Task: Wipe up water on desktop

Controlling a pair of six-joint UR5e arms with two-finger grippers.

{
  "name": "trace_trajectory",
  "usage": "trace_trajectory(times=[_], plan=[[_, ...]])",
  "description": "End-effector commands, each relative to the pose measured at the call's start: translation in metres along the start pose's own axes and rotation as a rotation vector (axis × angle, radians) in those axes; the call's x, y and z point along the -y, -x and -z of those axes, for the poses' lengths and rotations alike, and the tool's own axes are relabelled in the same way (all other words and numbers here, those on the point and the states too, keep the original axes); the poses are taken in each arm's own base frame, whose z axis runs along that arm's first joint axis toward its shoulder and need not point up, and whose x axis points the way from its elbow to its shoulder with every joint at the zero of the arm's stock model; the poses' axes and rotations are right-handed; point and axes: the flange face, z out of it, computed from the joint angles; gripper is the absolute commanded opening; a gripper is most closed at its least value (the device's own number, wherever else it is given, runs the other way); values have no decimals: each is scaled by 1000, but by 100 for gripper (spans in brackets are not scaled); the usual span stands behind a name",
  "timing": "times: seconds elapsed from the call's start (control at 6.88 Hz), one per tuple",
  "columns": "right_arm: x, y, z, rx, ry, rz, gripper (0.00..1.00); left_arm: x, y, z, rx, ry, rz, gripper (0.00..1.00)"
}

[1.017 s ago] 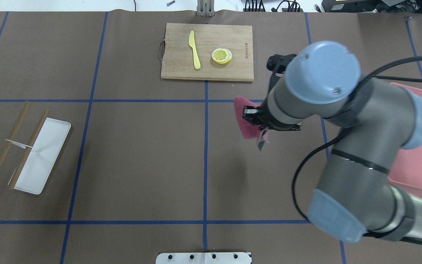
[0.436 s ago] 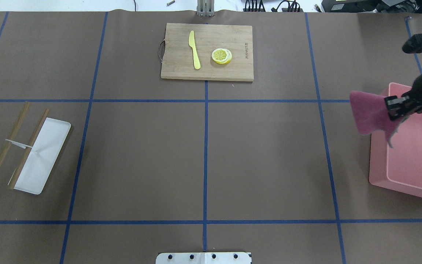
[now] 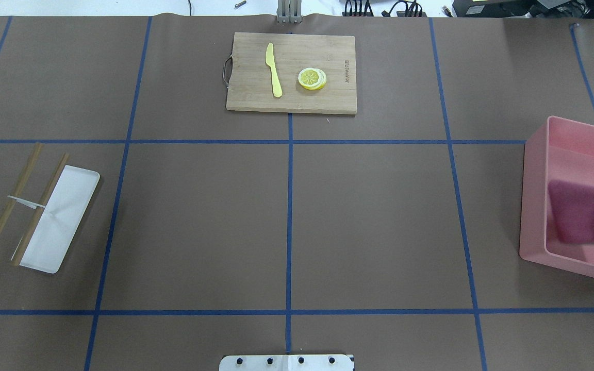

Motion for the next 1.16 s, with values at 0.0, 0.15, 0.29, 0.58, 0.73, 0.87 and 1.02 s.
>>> trace_trajectory(times=[0.0, 0.15, 0.29, 0.58, 0.73, 0.87, 1.02], plan=[[-10, -48, 7, -20, -42, -90, 100, 1, -1, 0, -2, 4, 3, 99], [-29, -85, -9, -38, 0, -169, 100, -4, 5, -6, -5, 21, 16, 99], [-31, -118, -16, -40, -9, -139, 100, -18, 19, -20, -3, 62, 55, 99], [-43, -163, -21, -36, -8, -28, 100, -29, 31, -30, -3, 105, 99, 99], [-46, -167, -24, -28, 0, -46, 100, -46, 35, -37, -39, 127, 121, 99], [-46, -167, -25, -16, 2, -46, 100, -54, 33, -38, -88, 134, 133, 99], [-48, -170, -26, -25, 2, -53, 100, -55, 34, -39, -82, 136, 135, 99]])
